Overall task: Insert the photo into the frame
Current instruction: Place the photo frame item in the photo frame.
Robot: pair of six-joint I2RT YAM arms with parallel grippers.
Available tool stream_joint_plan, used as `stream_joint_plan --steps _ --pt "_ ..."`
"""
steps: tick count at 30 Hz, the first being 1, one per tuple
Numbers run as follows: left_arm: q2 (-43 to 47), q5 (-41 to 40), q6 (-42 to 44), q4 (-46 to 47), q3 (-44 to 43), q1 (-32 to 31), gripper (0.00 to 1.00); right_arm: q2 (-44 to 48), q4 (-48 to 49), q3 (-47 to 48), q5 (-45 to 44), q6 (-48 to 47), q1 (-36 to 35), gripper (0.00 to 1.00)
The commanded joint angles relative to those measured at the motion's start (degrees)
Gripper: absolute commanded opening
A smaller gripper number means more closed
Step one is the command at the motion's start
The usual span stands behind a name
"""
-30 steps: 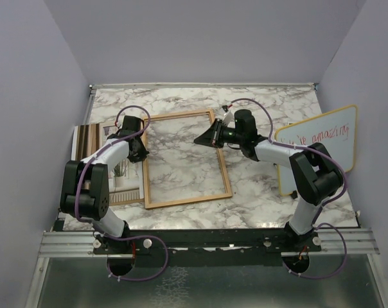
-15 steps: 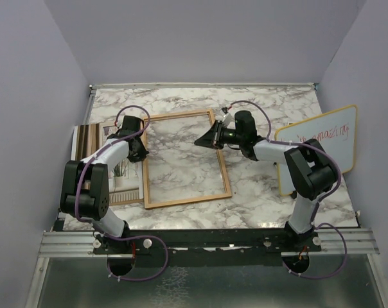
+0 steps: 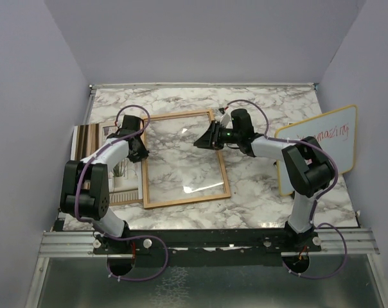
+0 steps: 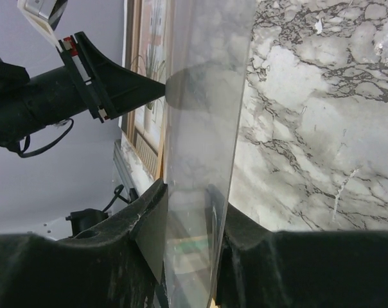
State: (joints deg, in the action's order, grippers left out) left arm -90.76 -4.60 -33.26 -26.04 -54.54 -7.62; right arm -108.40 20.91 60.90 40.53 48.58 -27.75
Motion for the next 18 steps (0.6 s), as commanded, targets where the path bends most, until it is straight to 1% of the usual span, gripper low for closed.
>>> stream_joint_plan --steps 1,3,9,16,18 --pt "2.08 1.17 -0.27 -0.90 -3.15 -0.38 0.30 -0.95 -6.36 3.37 -2.96 -4.02 -1.12 0.37" --pt "2.85 1.04 -0.10 -1.53 -4.49 -0.38 0.32 -0.93 -8.83 4.63 -3.51 -4.78 -1.14 0.38" --pt "4.27 -0.94 0.47 -4.35 -8.00 -0.38 0.35 -1.37 -13.42 6.55 -5.06 -5.55 -1.15 0.44" --pt "5.59 -1.90 0.81 -5.53 -9.17 -0.34 0.41 -1.15 -18.02 9.00 -6.66 -7.73 -1.09 0.54" --pt "5.52 -1.90 0.89 -5.51 -9.14 -0.39 0.42 -1.36 -18.31 9.50 -6.50 -8.18 -1.09 0.55"
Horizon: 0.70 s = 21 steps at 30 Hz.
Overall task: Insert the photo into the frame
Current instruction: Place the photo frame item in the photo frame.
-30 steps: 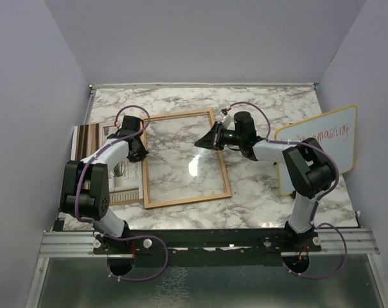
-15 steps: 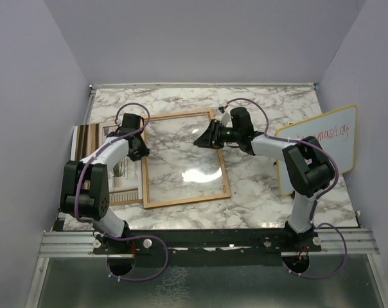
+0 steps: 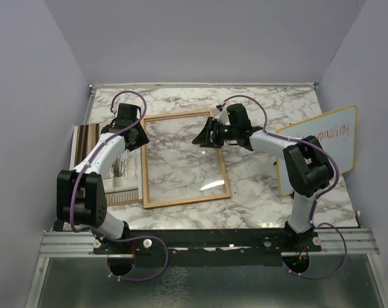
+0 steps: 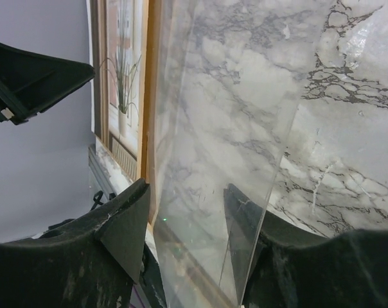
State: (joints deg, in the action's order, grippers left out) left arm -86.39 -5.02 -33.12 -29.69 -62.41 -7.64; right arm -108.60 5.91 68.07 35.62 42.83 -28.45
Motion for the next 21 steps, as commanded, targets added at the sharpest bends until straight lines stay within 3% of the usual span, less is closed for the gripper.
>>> stream_joint_plan --steps 1,7,13,21 --pt "1.06 -1.49 0.84 -1.95 -1.23 -0.36 0.43 -1.36 -3.50 2.63 -1.15 -2.78 -0.42 0.55" --pt "0.95 -2.01 1.13 -2.04 -0.96 -0.31 0.48 -1.47 -1.48 1.93 1.08 -3.73 -0.46 0.55" --pt "0.96 -2.63 1.04 -2.12 -1.43 -0.27 0.56 -0.46 -5.12 2.63 -1.46 -4.16 -0.40 0.67" --pt "0.53 -2.72 1.15 -2.13 -1.48 -0.32 0.62 -0.09 -12.77 4.60 -2.67 -4.67 -0.45 0.74"
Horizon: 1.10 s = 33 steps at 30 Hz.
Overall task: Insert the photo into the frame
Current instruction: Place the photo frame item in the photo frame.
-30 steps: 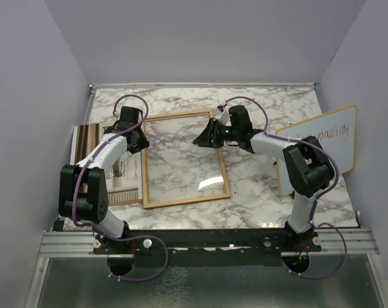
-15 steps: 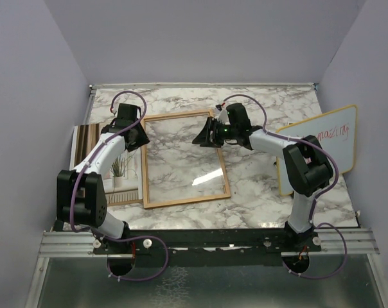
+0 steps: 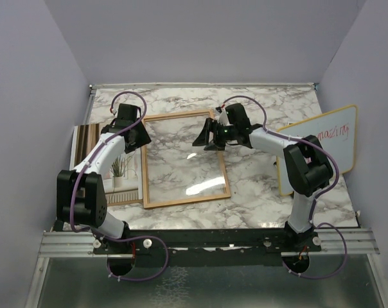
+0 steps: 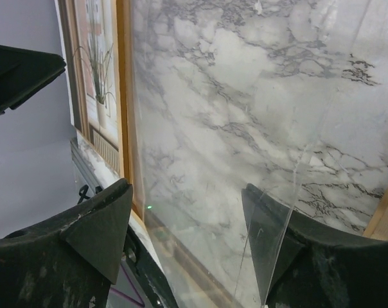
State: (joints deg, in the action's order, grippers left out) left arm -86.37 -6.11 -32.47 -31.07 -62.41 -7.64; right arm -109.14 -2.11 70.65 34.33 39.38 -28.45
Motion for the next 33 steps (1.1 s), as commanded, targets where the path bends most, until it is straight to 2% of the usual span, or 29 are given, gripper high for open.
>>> stream_joint_plan --steps 1,14,18,27,33 --pt "0.46 -1.63 0.56 -0.75 -1.48 -0.28 0.63 0.57 -5.37 2.22 -1.46 -1.54 -0.47 0.76" --pt "-0.28 -1.80 0.74 -0.66 -1.30 -0.28 0.74 -2.34 -19.34 9.57 -7.29 -9.25 -1.31 0.82" --pt "-0.25 -1.84 0.82 -0.36 -1.18 -0.27 0.77 -3.16 -21.53 10.17 -9.79 -10.19 -1.91 0.82" --pt "-1.52 -0.74 0.48 1.30 -1.64 -0.32 0.82 -2.64 -26.96 12.95 -22.53 -11.12 -4.30 0.83" --pt "-2.13 -0.83 0.48 2.36 -1.37 -0.28 0.85 -4.24 -28.44 13.98 -22.29 -12.66 -4.86 0.84"
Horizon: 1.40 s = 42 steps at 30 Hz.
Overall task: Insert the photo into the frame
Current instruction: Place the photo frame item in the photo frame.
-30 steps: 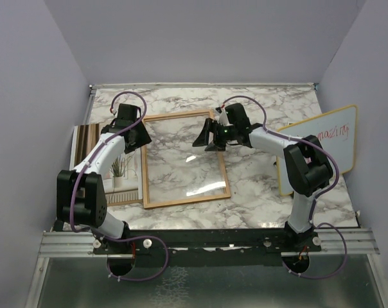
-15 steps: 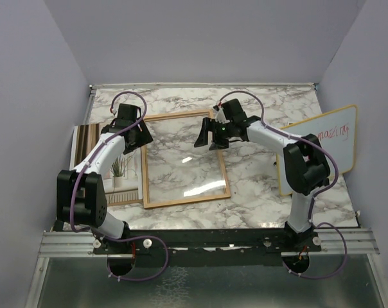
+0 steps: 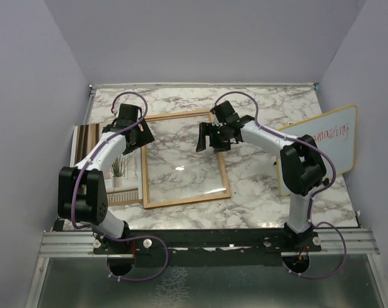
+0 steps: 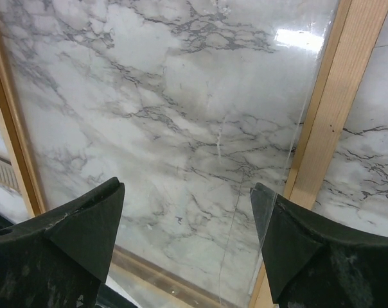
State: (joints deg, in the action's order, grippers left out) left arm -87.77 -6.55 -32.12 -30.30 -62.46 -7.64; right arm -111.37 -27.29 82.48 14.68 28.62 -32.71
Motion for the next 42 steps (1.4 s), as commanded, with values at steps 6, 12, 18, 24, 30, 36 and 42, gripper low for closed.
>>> stream_joint_plan --steps 6,12,18,24,30,36,42 --pt "-1.25 -0.16 0.09 2.24 -0.74 -0.27 0.86 -4.00 -3.94 3.93 -1.73 -3.36 -0.99 0.85" --pt "-1.53 0.01 0.13 2.40 -0.50 -0.32 0.87 -4.37 -6.56 5.75 -3.85 -4.22 -1.48 0.85" --pt "-1.70 0.06 0.13 2.62 -0.19 -0.27 0.89 -4.51 -11.39 8.02 -9.46 -4.86 -2.04 0.85" --pt "-1.71 0.17 0.39 2.60 -0.56 -0.27 0.93 -5.19 -13.55 8.57 -14.17 -3.76 -2.40 0.86" --pt "-1.92 0.47 0.39 2.62 -0.24 -0.30 0.93 -2.99 -13.77 6.92 -19.73 -2.51 -2.40 0.85" --pt "-3.78 2.60 0.57 3.35 0.76 -0.33 0.89 -3.12 -13.13 5.28 -22.17 -1.95 -2.37 0.82" --pt "-5.76 3.55 0.43 4.12 2.10 -0.36 0.86 -4.98 -12.24 3.39 -21.42 -1.14 -2.38 0.62"
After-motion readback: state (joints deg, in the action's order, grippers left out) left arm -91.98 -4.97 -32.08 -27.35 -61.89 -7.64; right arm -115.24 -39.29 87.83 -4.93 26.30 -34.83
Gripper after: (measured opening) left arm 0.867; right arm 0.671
